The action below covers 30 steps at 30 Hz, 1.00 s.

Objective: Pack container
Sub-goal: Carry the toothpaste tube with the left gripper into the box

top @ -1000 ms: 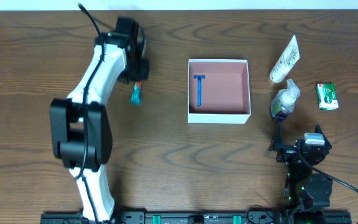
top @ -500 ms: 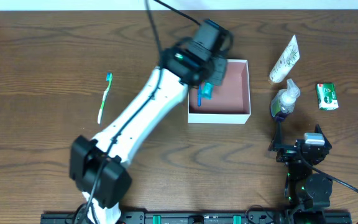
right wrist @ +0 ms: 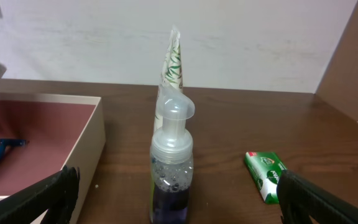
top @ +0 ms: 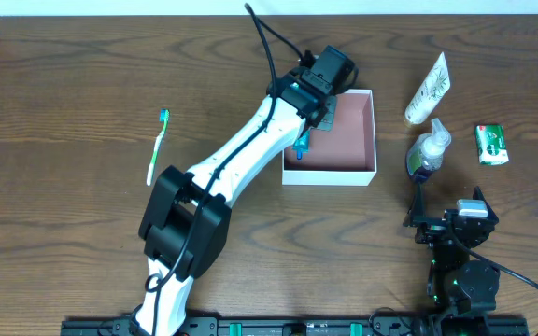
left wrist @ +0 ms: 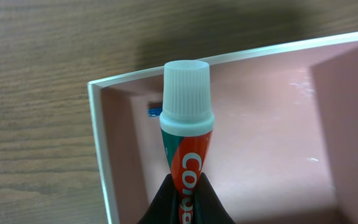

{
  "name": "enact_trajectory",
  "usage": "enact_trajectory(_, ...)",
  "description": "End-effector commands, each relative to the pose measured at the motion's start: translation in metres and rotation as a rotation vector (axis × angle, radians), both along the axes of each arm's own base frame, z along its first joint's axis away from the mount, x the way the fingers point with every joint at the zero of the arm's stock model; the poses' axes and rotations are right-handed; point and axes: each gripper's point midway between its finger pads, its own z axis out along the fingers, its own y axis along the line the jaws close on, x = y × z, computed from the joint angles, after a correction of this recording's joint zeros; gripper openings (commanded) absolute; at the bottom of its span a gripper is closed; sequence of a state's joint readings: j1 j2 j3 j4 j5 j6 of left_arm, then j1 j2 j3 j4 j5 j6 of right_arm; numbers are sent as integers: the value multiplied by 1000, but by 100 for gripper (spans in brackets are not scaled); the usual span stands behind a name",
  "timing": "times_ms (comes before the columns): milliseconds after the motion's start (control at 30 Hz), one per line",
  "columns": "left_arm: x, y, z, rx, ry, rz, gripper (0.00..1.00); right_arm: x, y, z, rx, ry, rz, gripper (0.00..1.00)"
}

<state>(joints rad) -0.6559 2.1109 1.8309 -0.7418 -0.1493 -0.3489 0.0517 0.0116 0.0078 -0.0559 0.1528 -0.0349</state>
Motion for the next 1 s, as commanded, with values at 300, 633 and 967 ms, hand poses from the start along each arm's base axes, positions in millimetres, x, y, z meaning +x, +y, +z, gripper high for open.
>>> enact_trajectory(300, 5, 6, -25, 22, 30, 48, 6, 0, 4, -1, -11, 1, 16, 99)
enact_trajectory(633, 6, 5, -46, 34, 56, 64, 6, 0, 4, -1, -11, 1, 16, 99)
enact_trajectory(967, 4, 7, -67, 61, 90, 64, 6, 0, 4, -1, -11, 1, 16, 99)
